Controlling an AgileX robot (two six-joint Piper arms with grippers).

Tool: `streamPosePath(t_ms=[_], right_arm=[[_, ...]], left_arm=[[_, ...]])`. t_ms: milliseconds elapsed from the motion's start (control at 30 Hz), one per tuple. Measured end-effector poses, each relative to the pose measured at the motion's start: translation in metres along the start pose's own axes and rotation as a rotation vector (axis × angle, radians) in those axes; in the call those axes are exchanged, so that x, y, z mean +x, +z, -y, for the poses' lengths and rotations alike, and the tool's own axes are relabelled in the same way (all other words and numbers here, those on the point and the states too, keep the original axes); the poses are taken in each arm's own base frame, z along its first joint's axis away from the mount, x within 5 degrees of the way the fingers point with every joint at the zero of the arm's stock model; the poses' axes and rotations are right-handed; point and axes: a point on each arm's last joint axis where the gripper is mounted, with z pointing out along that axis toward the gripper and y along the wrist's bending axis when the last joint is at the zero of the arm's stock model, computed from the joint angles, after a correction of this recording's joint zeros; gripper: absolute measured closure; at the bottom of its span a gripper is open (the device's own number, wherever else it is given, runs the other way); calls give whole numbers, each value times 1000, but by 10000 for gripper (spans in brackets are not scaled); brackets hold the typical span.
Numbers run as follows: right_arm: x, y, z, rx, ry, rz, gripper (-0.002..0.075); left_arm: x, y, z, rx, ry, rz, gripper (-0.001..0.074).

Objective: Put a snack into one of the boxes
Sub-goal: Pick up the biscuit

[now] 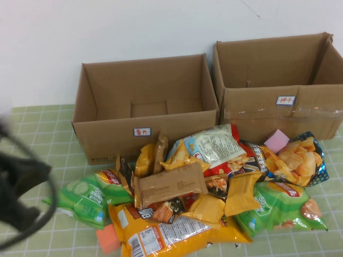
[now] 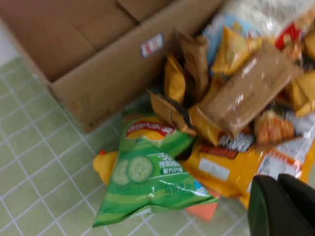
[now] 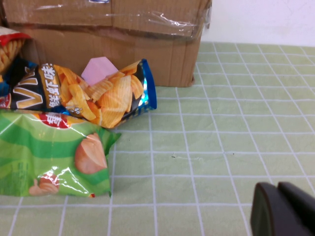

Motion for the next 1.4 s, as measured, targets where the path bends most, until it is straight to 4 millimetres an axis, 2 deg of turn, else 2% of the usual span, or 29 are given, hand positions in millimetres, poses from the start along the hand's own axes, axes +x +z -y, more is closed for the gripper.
streamPosePath(t_ms=[100, 267, 367, 433, 500, 633, 733, 900, 1067, 1400], right_arm=[[0, 0, 0, 0, 0, 0, 728], [0, 0, 0, 0, 0, 0, 728], [0, 0, 0, 0, 0, 0, 728], [0, 0, 0, 0, 0, 0, 728], [0, 0, 0, 0, 0, 0, 728], [0, 0, 0, 0, 0, 0, 728], [0, 0, 0, 0, 0, 0, 728], [0, 0, 0, 0, 0, 0, 728], [0, 0, 0, 0, 0, 0, 728], [0, 0, 0, 0, 0, 0, 728]], left_arm=[[-14, 21, -5, 26, 54, -80, 737], [-30, 69, -8, 72, 102, -224, 735], [-37, 96, -9, 83, 108, -301, 696], [-42, 112, -10, 74, 113, -350, 619], [-45, 130, -13, 57, 109, -416, 509], [-52, 163, -18, 15, 30, -520, 241], [-56, 187, -24, -6, -41, -556, 132], [-54, 225, -29, -12, -113, -609, 122], [-48, 252, -31, -11, -154, -610, 172], [-31, 280, -31, -14, -172, -648, 202]])
